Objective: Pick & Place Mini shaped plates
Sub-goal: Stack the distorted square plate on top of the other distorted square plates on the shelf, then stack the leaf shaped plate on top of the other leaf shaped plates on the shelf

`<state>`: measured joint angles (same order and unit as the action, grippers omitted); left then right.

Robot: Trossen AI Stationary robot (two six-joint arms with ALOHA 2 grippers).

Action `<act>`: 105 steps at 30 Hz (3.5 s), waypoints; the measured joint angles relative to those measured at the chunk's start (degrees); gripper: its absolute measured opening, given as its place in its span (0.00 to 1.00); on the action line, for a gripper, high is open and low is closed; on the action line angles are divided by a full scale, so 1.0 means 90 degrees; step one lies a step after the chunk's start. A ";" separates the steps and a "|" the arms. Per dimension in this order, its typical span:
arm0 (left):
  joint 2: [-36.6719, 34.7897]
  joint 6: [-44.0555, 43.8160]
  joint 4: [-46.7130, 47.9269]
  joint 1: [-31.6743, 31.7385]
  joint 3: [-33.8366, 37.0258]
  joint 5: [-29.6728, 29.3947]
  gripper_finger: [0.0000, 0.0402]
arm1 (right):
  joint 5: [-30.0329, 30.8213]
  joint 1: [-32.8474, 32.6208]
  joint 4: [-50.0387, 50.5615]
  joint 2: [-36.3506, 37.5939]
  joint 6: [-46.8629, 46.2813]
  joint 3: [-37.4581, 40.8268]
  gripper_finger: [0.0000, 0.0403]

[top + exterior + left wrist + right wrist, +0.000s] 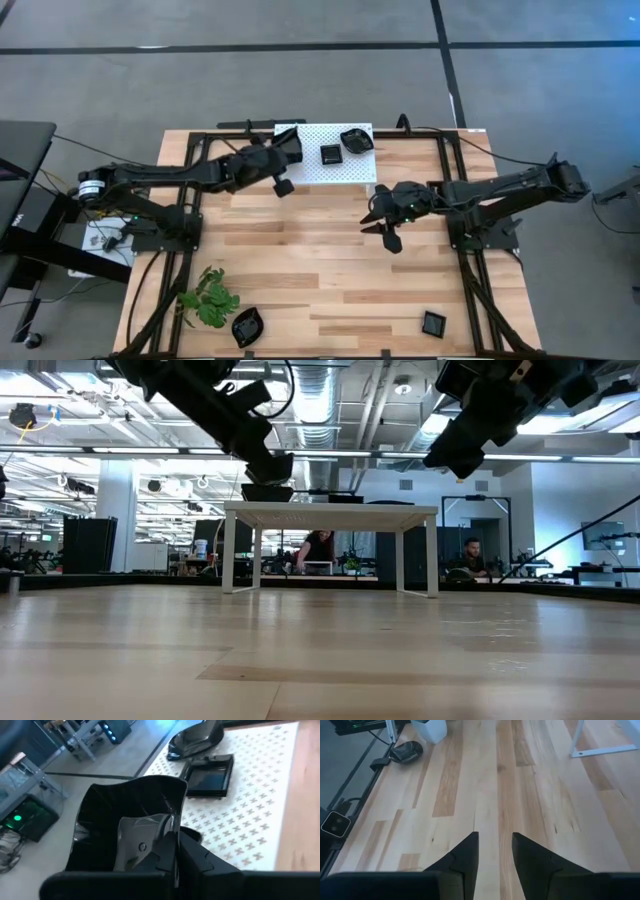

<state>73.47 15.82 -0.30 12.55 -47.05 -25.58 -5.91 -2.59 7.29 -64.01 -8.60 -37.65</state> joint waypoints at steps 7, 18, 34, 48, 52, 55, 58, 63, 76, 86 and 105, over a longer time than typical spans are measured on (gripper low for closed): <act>-0.0097 0.0103 0.0504 0.0018 -0.0002 0.0281 0.04 | 0.0000 -0.0001 0.0019 0.0000 0.0000 0.0000 0.28; -0.0097 0.0101 0.0585 0.0018 -0.0002 0.0337 0.10 | -0.0002 0.0001 0.0019 0.0000 0.0013 0.0000 0.28; -0.0487 -0.0019 -0.0578 -0.1588 -0.0007 0.0515 0.30 | -0.0002 0.0001 -0.0007 0.0000 0.0017 0.0000 0.28; 0.0251 -0.3486 -0.0235 -0.4306 -0.0005 0.0980 0.30 | 0.0330 0.0001 -0.1021 -0.0019 -0.0002 0.0000 0.28; 0.0594 -0.4017 0.0775 -0.4387 -0.0095 0.1828 0.28 | 0.0330 0.0001 -0.1208 -0.0022 -0.0002 0.0000 0.28; 0.0777 -0.4665 0.1506 -0.4243 -0.0307 0.2634 0.28 | 0.0330 0.0001 -0.1212 -0.0022 -0.0002 0.0000 0.28; 0.0914 -0.5434 0.2420 -0.4162 -0.0398 0.3369 0.28 | 0.0330 0.0001 -0.1212 -0.0022 -0.0002 0.0000 0.28; 0.1129 -0.6658 0.2881 -0.4451 -0.0199 0.4068 0.28 | 0.0328 0.0001 -0.1202 -0.0022 -0.0002 0.0000 0.28; 0.2044 -0.7932 0.2365 -0.5642 -0.0104 0.4182 0.28 | 0.0328 -0.0011 -0.1195 -0.0024 -0.0476 0.0000 0.28; 0.2159 -0.7984 0.2379 -0.5714 -0.0102 0.3895 0.28 | 0.0316 -0.0257 -0.1195 -0.0024 -0.0500 0.0000 0.28; 0.1634 -0.7160 0.2693 -0.5509 -0.0109 0.3274 0.28 | 0.0325 -0.0247 -0.1207 -0.0024 -0.0486 0.0000 0.28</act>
<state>88.18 -48.62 23.95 -37.04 -48.03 3.88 -2.98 -4.82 -3.57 -64.23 -12.97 -37.65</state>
